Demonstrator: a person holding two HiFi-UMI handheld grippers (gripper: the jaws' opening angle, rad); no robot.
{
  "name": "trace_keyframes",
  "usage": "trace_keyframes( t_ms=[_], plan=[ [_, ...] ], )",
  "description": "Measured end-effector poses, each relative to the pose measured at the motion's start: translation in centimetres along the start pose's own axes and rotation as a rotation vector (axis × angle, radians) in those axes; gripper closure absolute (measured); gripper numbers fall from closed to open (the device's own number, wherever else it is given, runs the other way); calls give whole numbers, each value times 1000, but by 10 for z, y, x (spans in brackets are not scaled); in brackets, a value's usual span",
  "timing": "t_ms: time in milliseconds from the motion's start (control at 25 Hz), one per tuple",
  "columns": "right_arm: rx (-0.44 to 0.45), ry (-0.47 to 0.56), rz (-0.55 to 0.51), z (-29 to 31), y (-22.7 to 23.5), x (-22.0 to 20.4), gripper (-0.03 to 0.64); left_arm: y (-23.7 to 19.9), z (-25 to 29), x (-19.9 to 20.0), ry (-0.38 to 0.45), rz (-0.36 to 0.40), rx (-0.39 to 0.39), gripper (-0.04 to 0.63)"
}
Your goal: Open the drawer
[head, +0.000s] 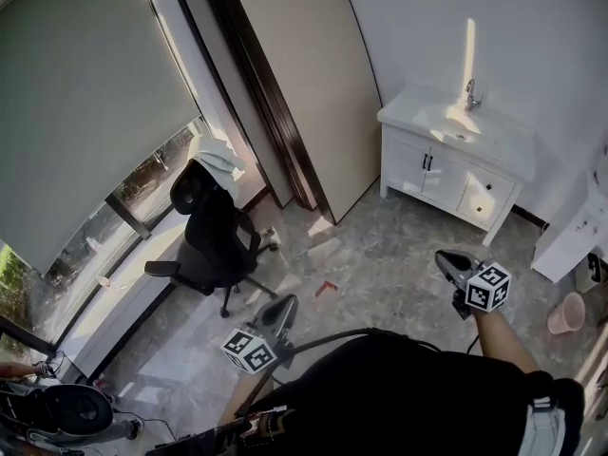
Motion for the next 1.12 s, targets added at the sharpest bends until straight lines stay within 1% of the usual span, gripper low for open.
trace_keyframes(
  t_ms=[120, 240, 400, 560, 680, 840, 1000, 1120],
  plan=[
    [41, 20, -42, 25, 43, 25, 615, -7, 45, 6, -8, 26, 38, 595],
    [61, 31, -57, 42, 88, 41, 615, -17, 90, 2, 19, 8, 59, 595],
    [70, 25, -51, 60, 135, 46, 615, -26, 141, -6, 1, 1, 53, 595],
    [52, 24, -21, 75, 171, 44, 615, -45, 179, -10, -24, -3, 32, 595],
    [28, 18, -9, 82, 191, 40, 615, -63, 200, -7, -40, -2, 20, 595],
    [-29, 6, 11, 100, 210, 36, 615, -97, 224, -3, -55, -16, -23, 595],
    [-91, 21, -6, 130, 214, 49, 615, -151, 239, 5, -51, -28, -99, 595],
    [-144, 29, -6, 161, 208, 64, 615, -199, 246, 26, -64, -30, -134, 595]
  ],
)
Point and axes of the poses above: the fingertips, and each gripper's own axes: z forward along the fingers, y to its right, x out of its top, the point moved 4 cm from there along -z, backward along the fingers, and after that the axes turned 14 degrees about -x, right-handed, at the moved point
